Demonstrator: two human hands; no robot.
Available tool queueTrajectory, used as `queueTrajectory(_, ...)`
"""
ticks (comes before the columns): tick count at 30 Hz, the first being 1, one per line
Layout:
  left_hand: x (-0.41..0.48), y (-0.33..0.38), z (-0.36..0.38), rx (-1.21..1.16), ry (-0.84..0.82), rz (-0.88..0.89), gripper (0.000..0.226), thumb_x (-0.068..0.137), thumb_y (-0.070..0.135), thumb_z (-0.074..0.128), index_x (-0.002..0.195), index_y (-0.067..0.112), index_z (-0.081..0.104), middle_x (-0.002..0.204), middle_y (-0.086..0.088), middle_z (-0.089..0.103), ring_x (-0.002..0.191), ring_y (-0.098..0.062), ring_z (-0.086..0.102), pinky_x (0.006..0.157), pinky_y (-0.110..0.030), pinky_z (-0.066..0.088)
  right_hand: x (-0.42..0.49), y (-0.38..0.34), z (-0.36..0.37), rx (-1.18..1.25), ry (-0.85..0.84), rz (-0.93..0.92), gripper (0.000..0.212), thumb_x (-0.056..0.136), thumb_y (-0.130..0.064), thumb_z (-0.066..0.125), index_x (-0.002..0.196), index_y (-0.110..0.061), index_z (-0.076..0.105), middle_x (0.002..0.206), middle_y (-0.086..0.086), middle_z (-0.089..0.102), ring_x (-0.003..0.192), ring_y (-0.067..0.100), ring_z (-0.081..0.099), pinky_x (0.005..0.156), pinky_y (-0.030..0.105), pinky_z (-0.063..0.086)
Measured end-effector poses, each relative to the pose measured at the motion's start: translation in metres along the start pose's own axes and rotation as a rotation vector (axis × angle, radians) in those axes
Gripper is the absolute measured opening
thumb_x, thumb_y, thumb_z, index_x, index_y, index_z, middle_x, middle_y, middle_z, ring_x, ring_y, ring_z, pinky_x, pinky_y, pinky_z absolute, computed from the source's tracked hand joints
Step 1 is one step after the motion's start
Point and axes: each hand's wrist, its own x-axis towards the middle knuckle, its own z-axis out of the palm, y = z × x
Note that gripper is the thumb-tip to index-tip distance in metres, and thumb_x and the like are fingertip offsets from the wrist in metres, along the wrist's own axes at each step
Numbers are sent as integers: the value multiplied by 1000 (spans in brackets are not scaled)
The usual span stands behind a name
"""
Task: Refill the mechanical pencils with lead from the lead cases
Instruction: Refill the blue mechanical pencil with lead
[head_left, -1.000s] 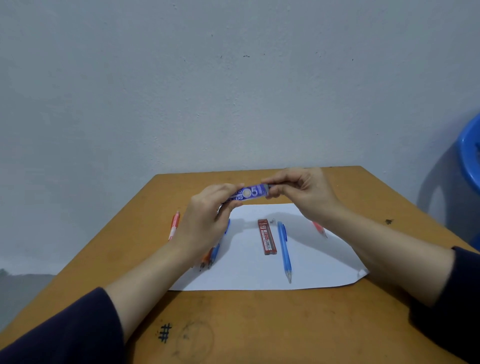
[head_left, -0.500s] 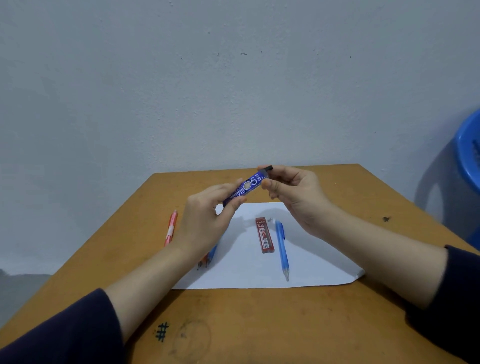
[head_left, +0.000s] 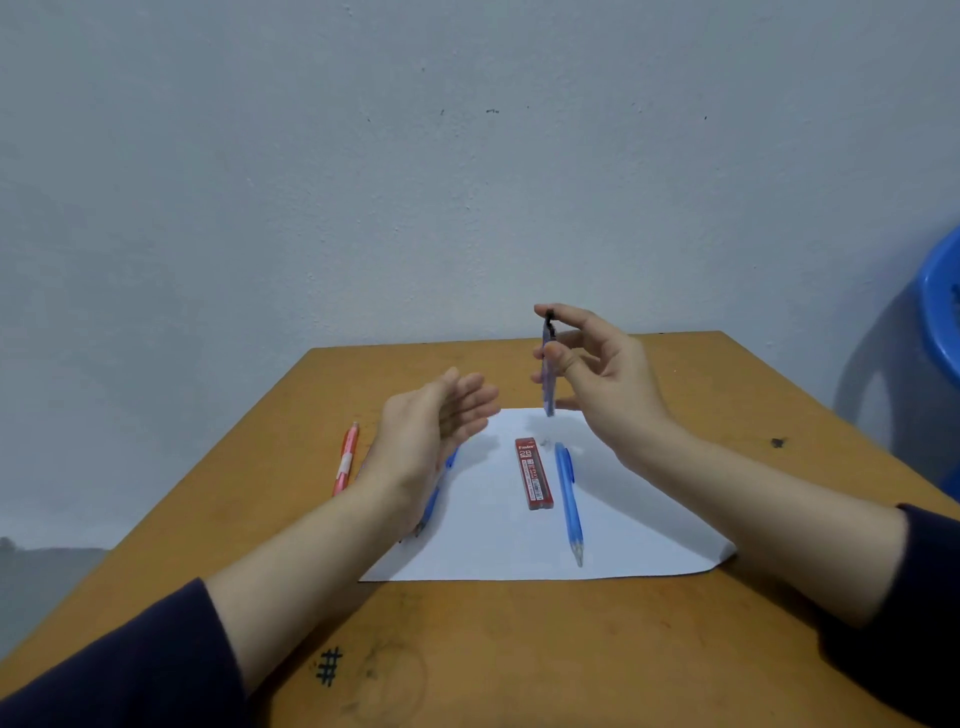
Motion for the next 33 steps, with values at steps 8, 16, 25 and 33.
queueTrajectory(8, -8, 14, 0, -570, -166, -359, 49, 99, 26, 30, 115, -12, 57, 114, -29, 64, 106, -38, 64, 98, -40, 47, 2, 14, -5, -442, -227, -345, 59, 82, 17, 51, 128, -19, 58, 98, -6, 58, 95, 13, 57, 87, 18, 49)
queueTrajectory(16, -8, 13, -2, -605, -167, -411, 51, 99, 27, 31, 120, -13, 54, 114, -29, 64, 104, -40, 65, 94, -42, 48, 0, 22, -3, -709, -194, -691, 54, 84, 6, 54, 131, -21, 56, 107, -8, 67, 98, 10, 59, 82, 47, 49)
queueTrajectory(25, -4, 10, -5, -558, -159, -440, 56, 98, 33, 30, 123, -11, 54, 118, -29, 62, 116, -40, 58, 103, -42, 42, 10, 31, -12, -900, -136, -948, 49, 81, 1, 62, 127, -17, 59, 91, -2, 70, 91, 15, 59, 93, 46, 40)
queueTrajectory(33, -3, 12, -6, -642, -116, -430, 55, 98, 31, 31, 117, -14, 56, 116, -32, 62, 113, -42, 58, 95, -44, 46, 11, 32, -11, -865, -240, -893, 66, 77, 7, 66, 133, -23, 50, 95, 4, 67, 98, 14, 54, 77, 53, 47)
